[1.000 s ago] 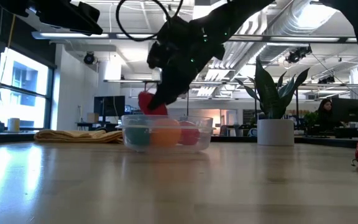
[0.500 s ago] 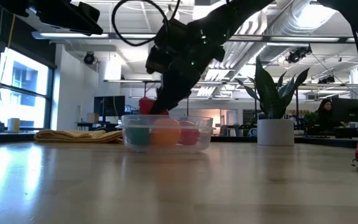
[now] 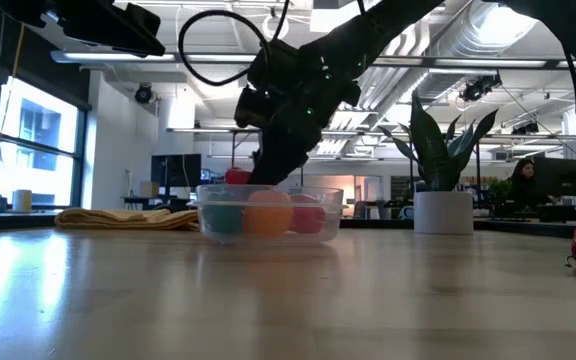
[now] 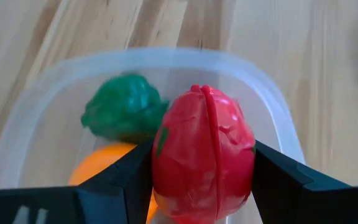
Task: Pick and placing Produce into tupperware
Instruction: Put the pink dragonfruit into the transparent bin, then put the red strawberry into the transparent bin
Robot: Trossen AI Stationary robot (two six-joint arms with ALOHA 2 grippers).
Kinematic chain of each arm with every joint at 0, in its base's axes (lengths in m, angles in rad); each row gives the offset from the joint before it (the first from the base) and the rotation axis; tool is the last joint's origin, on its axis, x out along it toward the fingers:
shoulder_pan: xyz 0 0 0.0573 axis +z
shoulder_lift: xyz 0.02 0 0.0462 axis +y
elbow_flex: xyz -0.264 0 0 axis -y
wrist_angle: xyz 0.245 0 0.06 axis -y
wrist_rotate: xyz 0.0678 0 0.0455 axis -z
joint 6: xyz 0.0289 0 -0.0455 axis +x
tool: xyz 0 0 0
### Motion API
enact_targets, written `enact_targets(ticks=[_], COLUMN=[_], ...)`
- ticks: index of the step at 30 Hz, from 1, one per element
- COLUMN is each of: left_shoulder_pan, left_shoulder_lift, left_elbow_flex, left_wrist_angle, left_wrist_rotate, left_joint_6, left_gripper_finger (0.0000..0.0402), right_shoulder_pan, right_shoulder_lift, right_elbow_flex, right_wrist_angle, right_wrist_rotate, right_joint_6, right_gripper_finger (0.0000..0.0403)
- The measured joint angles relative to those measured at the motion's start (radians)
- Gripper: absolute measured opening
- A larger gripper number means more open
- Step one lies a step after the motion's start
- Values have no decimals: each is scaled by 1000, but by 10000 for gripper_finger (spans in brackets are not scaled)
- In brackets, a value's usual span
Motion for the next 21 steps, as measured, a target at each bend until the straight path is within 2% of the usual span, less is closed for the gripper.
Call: enact_targets(ticks=[6,11,21], left_shoulder_pan=[0,0,0], left_shoulder_lift=[0,0,0], left_elbow_flex=[0,0,0], left_wrist_angle=[-2,-3,-3], left_wrist_rotate=[0,0,0], left_joint_6=[0,0,0], left_gripper_finger=[120,120,120], right_shoulder_pan=[0,0,1], right_shoulder_lift=[2,2,2], right_elbow_flex=[0,0,0], right_wrist_angle=[6,14,19], right_wrist_rotate=[65,69,69], right_joint_6=[0,0,2], right_gripper_finger=[218,239,243])
